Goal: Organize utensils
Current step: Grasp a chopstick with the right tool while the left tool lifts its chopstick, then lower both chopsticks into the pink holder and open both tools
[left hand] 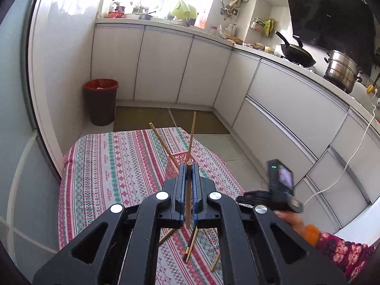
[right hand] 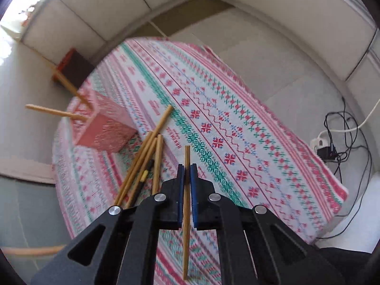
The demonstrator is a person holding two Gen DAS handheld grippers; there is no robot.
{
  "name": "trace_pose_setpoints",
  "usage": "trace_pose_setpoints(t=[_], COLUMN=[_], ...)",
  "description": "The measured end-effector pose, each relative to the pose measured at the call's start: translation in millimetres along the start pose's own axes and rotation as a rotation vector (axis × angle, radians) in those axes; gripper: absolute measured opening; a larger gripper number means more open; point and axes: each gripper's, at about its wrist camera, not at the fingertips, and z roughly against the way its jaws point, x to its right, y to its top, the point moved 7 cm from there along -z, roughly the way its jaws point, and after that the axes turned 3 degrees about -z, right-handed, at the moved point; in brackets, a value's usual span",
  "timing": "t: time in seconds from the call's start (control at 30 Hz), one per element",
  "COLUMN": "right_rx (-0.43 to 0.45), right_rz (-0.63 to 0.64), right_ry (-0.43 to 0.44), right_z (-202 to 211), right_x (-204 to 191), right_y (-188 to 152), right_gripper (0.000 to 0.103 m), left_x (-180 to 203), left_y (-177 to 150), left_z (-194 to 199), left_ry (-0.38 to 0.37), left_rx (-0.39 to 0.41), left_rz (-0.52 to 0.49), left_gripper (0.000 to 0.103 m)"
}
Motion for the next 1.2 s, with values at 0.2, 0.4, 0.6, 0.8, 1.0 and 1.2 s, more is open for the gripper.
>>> trace_pose_setpoints(t=[0.2,0.4,0.6,0.8,1.0,1.2], right_rx=[0.085,0.217,0.337,0.390,0.428,0.428], right_rz=[0.062,0.121,0.128,0.139,0.184,0.245], right_ry=[0.127,0.195,0.283,0.346,0.356,0.319], right_z=[86.4,164.6,227.1,253.8,254.4,220.5], right_x=[4.2,-0.9,-28.3,-59.1,-88.5,-112.7], right_y=[-19.6,-29.0,3.8,48.1,88.2,113.4], right_gripper=[0.005,0.005,0.005,0.005,0.005,0.005], left_x=[9.7,24.6,42.9,47.0,39.4,19.0], left_y=[-3.8,1.9,38.7,83.8,117.2,121.7], left_z=[3.3,1.4,3.8,-9.6,-48.0,-106.1], left_ry=[0.034,0.053,0.087,0.133,0.164,0.195], left_rx=[0.002,-0.012,0.029,0.091,0.121,0.090], left_rz=[0.030,0.050,0.019,-0.004,-0.012,0.009], left_gripper=[0.004,0.004,0.004,0.004,0.004,0.004])
